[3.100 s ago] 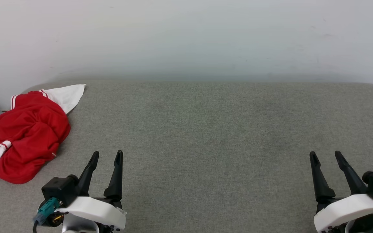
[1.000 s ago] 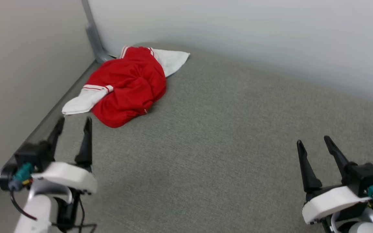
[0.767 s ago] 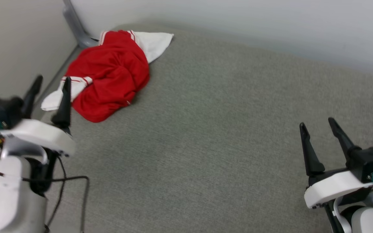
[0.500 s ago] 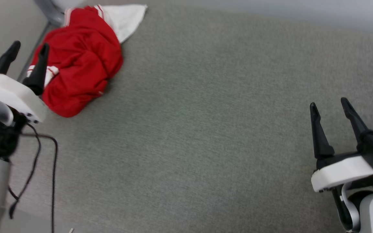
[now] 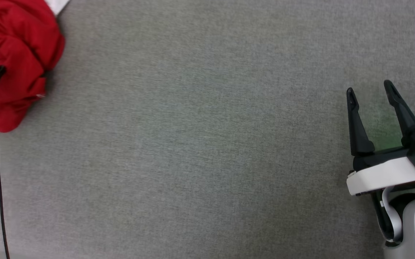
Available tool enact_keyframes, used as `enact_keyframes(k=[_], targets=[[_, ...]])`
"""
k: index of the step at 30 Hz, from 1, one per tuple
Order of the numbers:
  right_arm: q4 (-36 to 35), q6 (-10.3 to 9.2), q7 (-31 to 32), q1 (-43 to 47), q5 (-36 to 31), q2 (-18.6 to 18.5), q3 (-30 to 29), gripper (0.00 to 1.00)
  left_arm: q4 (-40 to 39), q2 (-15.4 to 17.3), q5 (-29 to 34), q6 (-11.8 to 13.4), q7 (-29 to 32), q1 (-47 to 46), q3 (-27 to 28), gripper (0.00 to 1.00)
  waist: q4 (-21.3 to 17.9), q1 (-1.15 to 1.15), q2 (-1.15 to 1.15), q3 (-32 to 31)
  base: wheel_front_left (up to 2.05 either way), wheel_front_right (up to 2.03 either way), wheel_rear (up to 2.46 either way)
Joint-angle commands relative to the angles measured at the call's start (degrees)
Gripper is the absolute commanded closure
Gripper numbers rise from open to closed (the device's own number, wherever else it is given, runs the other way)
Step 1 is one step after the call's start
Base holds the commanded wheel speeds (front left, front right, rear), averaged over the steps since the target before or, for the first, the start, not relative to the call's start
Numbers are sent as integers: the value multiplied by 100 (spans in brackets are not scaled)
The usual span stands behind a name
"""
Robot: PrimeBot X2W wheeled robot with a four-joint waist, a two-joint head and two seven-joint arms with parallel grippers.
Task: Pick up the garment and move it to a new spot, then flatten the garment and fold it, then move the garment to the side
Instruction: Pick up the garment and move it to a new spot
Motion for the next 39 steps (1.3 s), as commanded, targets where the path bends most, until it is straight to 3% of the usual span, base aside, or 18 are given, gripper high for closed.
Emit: enact_keyframes(k=[1, 6, 11, 12, 13, 14, 20, 33, 39], targets=[[-43, -4, -33, -101, -3, -13, 0, 0, 134, 57, -120, 2, 67, -107, -81, 0, -180, -1, 0, 235, 0, 0, 0], [-107, -4, -28, -148, -28, -13, -11, 0, 528, 117, -426, 3, 128, -241, -360, 0, -262, -1, 0, 429, 0, 0, 0], [-175, -4, 24, -183, -51, -13, -31, 0, 963, -89, -692, 3, 239, -247, -660, 0, -285, -1, 0, 522, 0, 0, 0], [-184, -4, 33, -185, -31, -13, -36, 0, 1014, -133, -728, 3, 205, -249, -714, 53, -284, -1, 0, 522, 0, 0, 0], [-193, -4, 46, -188, -44, -13, -42, 0, 1069, -172, -760, 3, 158, -261, -768, 87, -284, -1, 0, 514, 0, 0, 0], [-197, -4, 57, -188, -53, -13, -46, 0, 1127, -200, -784, 2, 111, -282, -810, 100, -280, -1, 0, 497, 0, 0, 0], [-200, -4, 59, -87, -53, -13, -80, 0, 1517, -179, -709, 5, -623, -555, -922, 100, -236, -1, 0, 221, 0, 0, 0], [78, -4, -126, 375, 215, -12, -212, 0, 2336, -576, 5, 152, -3869, -951, -823, 100, -53, -1, 0, -1142, 0, 0, 0], [169, -4, -179, 630, 420, -11, -297, 0, 2194, -776, 258, 192, -4383, -947, -861, 100, -33, -1, 0, -1643, 0, 0, 0]])
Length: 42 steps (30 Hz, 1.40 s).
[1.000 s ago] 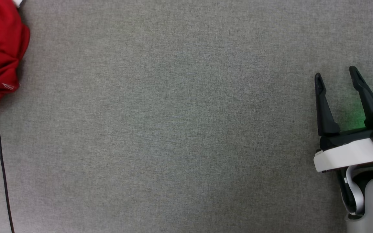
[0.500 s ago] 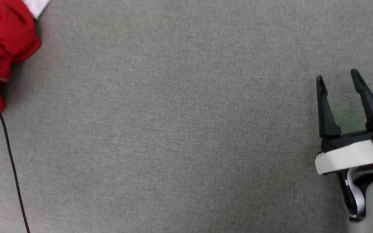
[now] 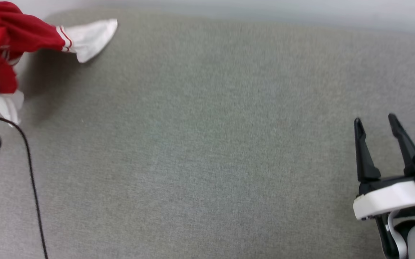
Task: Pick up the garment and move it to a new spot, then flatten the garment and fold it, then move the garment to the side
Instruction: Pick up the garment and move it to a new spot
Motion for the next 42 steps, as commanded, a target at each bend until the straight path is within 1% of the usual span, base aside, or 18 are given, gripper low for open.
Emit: enact_keyframes(k=[1, 5, 9, 12, 17, 24, 28, 32, 34, 37, 42], targets=[[30, -4, -40, 96, 43, -9, -14, 0, -104, -41, 90, 44, -59, -7, 4, 100, 27, 0, 0, -367, 0, 0, 0], [75, -4, -69, 301, 172, -9, -77, 0, -657, -207, 228, 203, -112, 176, 185, 100, -29, 0, 0, -686, 0, 0, 0], [113, -4, -80, 487, 278, -8, -131, 0, -1556, -334, 502, 368, -116, 594, 409, 100, -140, 0, 0, -949, 0, 0, 0], [135, -4, -85, 593, 348, -9, -161, 0, -2221, -509, 634, 511, -113, 933, 448, 100, -263, 0, 0, -1118, 0, 0, 0], [155, -4, -70, 767, 439, -9, -192, 0, -3229, -788, 775, 683, -31, 1536, 139, 100, -531, 0, 0, -1352, 0, 0, 0], [41, -3, 18, 871, 465, -9, -227, 0, -4460, -1305, 782, 821, 429, 2186, -558, 100, -957, 0, 0, -1379, 0, 0, 0], [-70, -3, 61, 832, 468, -8, -224, 0, -4834, -1652, 745, 743, 627, 2473, -1017, 100, -1186, 0, 0, -1173, 0, 0, 0], [-186, -3, 70, 750, 474, -9, -248, 0, -4897, -1939, 852, 551, 834, 2690, -1610, 100, -1319, 0, 0, -845, 0, 0, 0], [-234, -3, 72, 689, 462, -8, -270, 0, -4830, -2068, 922, 423, 944, 2767, -1931, 100, -1329, 0, 0, -641, 0, 0, 0], [-309, -3, 52, 623, 432, -8, -287, 0, -4671, -2170, 1061, 242, 1062, 2818, -2324, 100, -1304, 0, 0, -376, 0, 0, 0], [-363, -3, 53, 485, 372, -8, -315, 0, -4438, -2302, 1288, -2, 1133, 2803, -2924, 100, -1144, 0, 0, -58, 0, 0, 0]])
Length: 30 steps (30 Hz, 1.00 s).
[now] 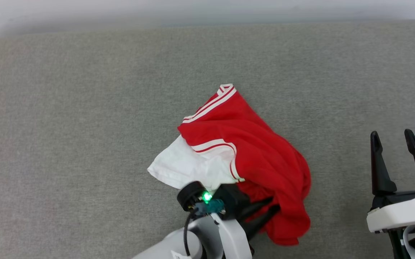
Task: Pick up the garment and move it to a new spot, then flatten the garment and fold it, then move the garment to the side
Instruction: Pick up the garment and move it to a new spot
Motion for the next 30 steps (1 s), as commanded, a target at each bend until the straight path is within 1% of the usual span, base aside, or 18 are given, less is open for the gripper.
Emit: enact_keyframes(k=[1, 2, 3, 4, 5, 8, 11, 14, 17, 22, 30], targets=[[-12, -2, -9, -112, -32, -7, 10, 0, 77, -21, 45, -62, -15, -22, -124, 100, 129, 0, 0, 168, 0, 0, 0], [-4, -2, -5, -123, -34, -7, 3, 0, 119, -51, 74, -97, -8, -33, -251, 100, 171, 0, 0, 182, 0, 0, 0], [11, -2, -2, -139, -55, -7, 19, 0, 155, -81, 115, -123, -30, -58, -375, 72, 205, 0, 0, 181, 0, 0, 0], [36, -2, -2, -157, -66, -7, 31, 0, 192, -97, 163, -149, -67, -94, -487, 31, 234, 0, 0, 158, 0, 0, 0], [60, -3, -9, -169, -72, -7, 34, 0, 199, -137, 155, -160, -143, -99, -552, 0, 268, 0, 0, 112, 0, 0, 0], [136, -3, -11, -147, -100, -8, 56, 0, 271, -157, 144, -186, -341, -106, -691, 0, 364, 0, 0, -90, 0, 0, 0], [210, -3, 21, -52, -92, -8, 86, 0, 315, -218, 105, -179, -523, -94, -654, 0, 466, 0, 0, -342, 0, 0, 0], [257, -3, 56, 77, -78, -8, 93, 0, 322, -260, 85, -51, -724, -37, -545, 0, 561, 0, 0, -606, 0, 0, 0], [265, -3, 92, 216, -58, -7, 118, 0, 322, -242, 7, 169, -879, 56, -332, 0, 633, 0, 0, -846, 0, 0, 0], [229, -3, 163, 425, -17, -8, 104, 0, 316, -176, -92, 703, -1137, 244, 275, 0, 736, 0, 0, -1126, 0, 0, 0], [246, -3, 228, 716, 114, -8, 95, 0, 234, 190, -132, 1351, -1241, 702, 1402, 0, 826, 0, 0, -1449, 0, 0, 0]])
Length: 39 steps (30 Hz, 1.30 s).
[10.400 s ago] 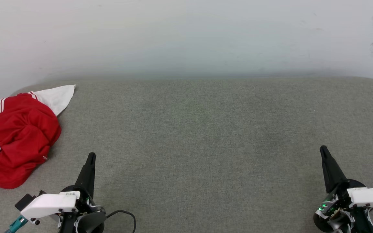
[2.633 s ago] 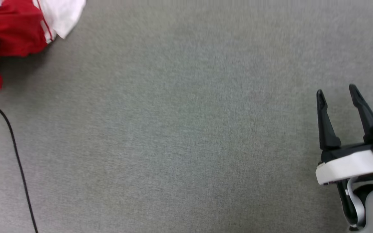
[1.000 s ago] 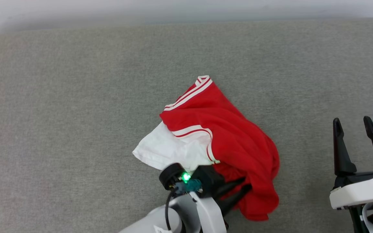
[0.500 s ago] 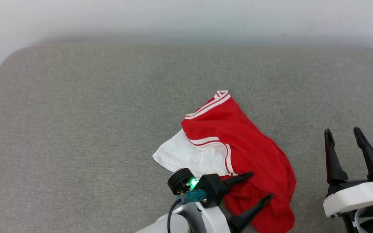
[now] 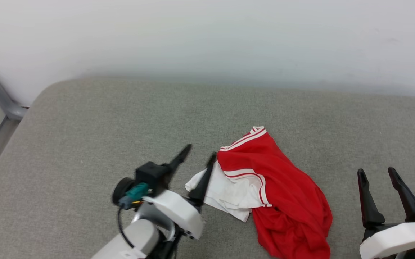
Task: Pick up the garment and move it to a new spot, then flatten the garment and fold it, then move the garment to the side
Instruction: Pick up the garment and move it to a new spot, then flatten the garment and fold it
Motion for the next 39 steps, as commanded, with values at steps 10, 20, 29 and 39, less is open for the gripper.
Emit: enact_keyframes(k=[10, 20, 29, 39], targets=[[106, -4, -60, 377, 302, -9, -50, 0, -351, 552, 253, 471, -27, 1164, 1499, 0, -80, 0, 0, -299, 0, 0, 0], [169, -3, -73, 568, 331, -8, 19, 0, -534, 761, 473, 555, -28, 1806, 1816, 0, -263, 0, 0, -443, 0, 0, 0], [271, -3, -102, 602, 380, -9, -19, 0, -533, 721, 483, 574, -29, 1917, 1820, 0, -322, 0, 0, -470, 0, 0, 0], [531, -3, 1308, 328, 422, -9, 543, 0, -572, 664, 520, 530, -29, 1815, 1857, 0, -284, 0, 0, -366, 0, 0, 0]])
